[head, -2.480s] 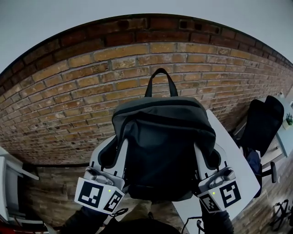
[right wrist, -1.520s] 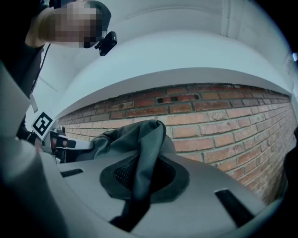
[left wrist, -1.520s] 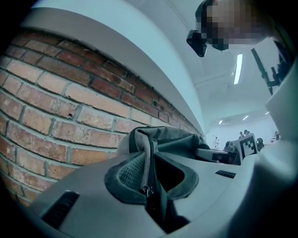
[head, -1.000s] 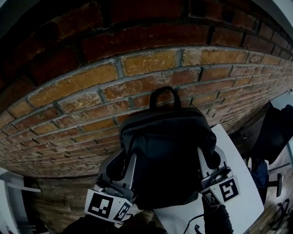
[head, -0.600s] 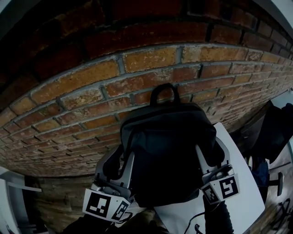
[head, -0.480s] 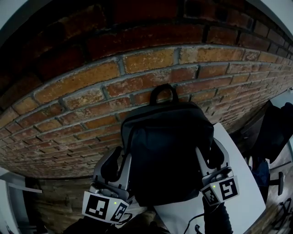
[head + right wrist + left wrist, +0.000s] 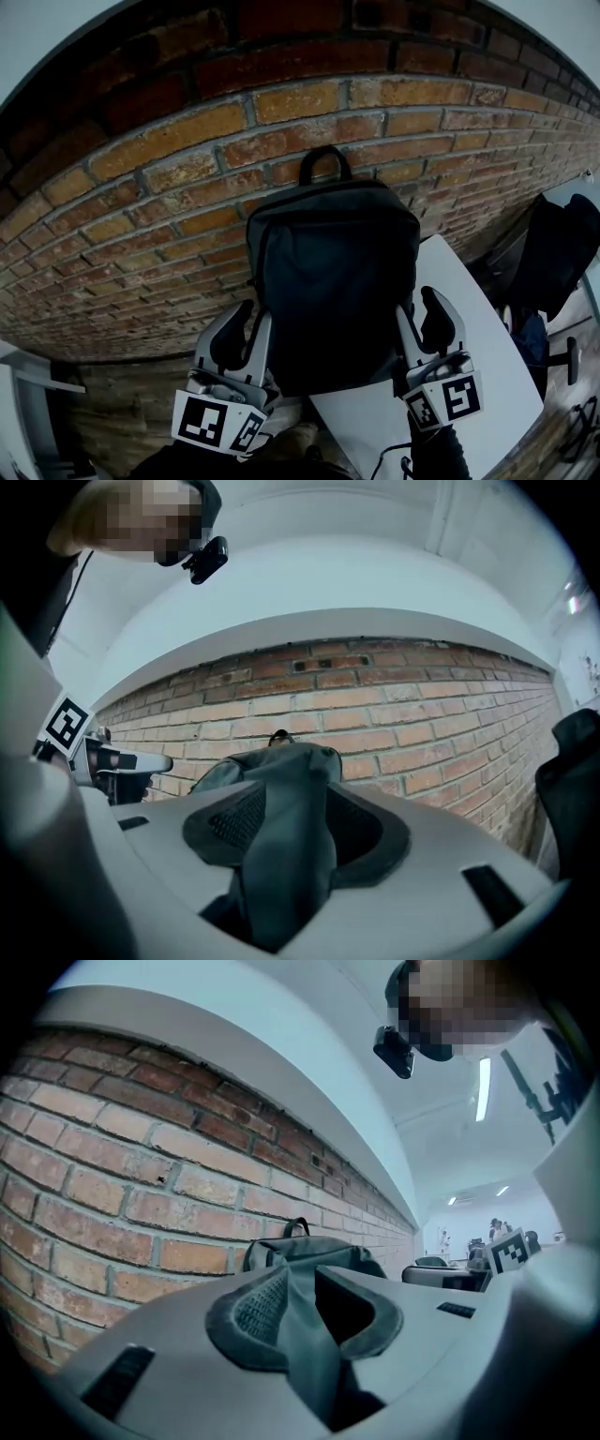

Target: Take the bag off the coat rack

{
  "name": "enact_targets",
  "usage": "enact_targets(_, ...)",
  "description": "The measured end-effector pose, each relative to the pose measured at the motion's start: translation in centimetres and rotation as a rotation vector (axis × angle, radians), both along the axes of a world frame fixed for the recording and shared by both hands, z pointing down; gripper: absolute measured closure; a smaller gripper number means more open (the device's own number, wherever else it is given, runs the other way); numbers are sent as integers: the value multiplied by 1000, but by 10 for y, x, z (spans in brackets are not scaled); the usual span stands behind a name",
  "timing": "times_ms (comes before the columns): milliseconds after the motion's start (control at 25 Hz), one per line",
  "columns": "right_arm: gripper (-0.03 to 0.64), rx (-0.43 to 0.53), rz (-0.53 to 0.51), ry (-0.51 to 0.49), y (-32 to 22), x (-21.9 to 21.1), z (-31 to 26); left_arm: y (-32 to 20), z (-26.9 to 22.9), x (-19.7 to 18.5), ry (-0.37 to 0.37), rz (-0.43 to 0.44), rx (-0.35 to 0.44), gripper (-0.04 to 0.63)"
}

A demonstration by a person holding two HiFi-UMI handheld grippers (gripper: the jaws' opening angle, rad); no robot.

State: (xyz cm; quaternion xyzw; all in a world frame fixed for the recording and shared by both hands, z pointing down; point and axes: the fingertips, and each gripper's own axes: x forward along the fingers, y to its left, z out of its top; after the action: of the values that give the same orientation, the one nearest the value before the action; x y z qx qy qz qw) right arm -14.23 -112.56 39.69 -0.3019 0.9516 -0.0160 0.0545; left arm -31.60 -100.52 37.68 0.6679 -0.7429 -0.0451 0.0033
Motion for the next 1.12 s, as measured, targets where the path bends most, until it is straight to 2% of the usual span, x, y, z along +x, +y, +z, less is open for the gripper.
enact_targets(80,413,-4,-18,0,20,6,-4,10,-4,13,-4,12,14,502)
enact_targets(240,432,-10,-101,11,68,9,-13,31,-8,44,-10,46,36,552)
enact_targets(400,515,11,-132,14,111,14,-30,50,-12,82,-13,95,53,578)
enact_targets(520,570,31,-136,-20,139,20,-46,63,-19,110,-40,121,66,584)
enact_targets(800,581,47,-143,-10,191,34,-54,89,-30,153,-73,153,81,586)
enact_targets(960,589,52,-138,-6,202,39,-56,95,-38,167,-63,173,91,586)
enact_targets(1120,591,63,-126,-31,204,44,-64,96,-44,171,-90,184,102,586)
